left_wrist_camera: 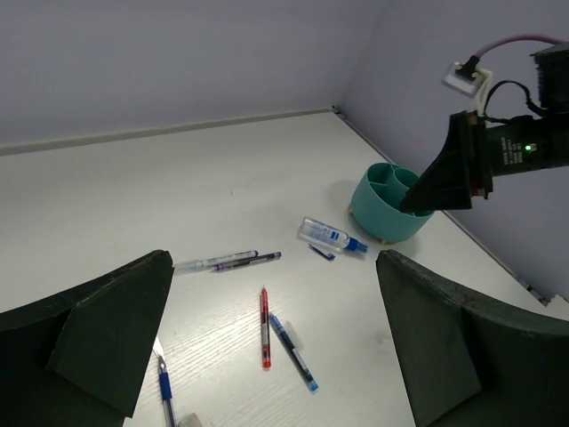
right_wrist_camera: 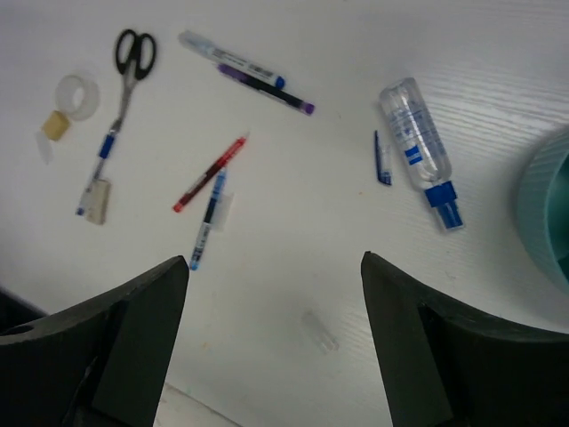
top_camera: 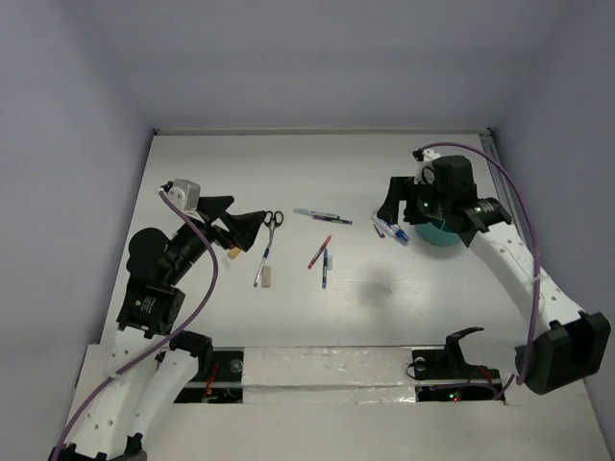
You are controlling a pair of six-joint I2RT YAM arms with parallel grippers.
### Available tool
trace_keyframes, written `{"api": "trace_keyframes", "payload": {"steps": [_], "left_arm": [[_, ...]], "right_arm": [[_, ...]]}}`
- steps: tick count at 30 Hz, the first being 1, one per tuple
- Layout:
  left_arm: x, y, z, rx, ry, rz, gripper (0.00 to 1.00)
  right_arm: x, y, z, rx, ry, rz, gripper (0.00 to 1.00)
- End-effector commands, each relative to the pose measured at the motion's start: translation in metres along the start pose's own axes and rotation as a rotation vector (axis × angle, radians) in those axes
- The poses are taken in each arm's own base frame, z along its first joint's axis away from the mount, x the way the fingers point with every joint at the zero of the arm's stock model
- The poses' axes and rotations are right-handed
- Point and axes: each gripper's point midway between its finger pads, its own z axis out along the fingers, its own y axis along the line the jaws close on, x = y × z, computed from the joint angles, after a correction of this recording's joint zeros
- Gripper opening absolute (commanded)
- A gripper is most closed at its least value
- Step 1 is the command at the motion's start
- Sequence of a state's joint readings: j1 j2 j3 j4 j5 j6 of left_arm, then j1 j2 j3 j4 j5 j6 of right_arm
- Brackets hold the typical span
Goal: Sort the stationery into containers
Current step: Pick up the stationery from the center of the board.
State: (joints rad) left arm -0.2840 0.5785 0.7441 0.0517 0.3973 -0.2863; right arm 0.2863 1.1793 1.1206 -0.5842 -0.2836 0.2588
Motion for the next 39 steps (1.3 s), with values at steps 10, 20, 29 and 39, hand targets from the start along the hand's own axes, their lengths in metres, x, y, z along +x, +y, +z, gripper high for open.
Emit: {"api": "trace_keyframes", "payload": {"steps": [10,20,29,39], "left_arm": [[0.003,-0.009,0.001,0.049,0.004,0.028,0.99],[0.008,-0.007,0.004,0.046,0.022,0.028,0.99],[0.011,-0.006,0.005,0.042,0.033,0.027,0.99],[0.013,-0.007,0.006,0.048,0.039,0.031,0.99]], "right_arm": [[-0.004,-0.064,0.041,0.309,0.152,-0.224,0.78],[0.021,-0.087,0.096,0.290,0.324,-0.316,0.69],[0.033,-0.111,0.117,0.362,0.397,-0.341,0.66],[0.055,-0.132,0.128,0.409,0.519,-0.368,0.61]]}}
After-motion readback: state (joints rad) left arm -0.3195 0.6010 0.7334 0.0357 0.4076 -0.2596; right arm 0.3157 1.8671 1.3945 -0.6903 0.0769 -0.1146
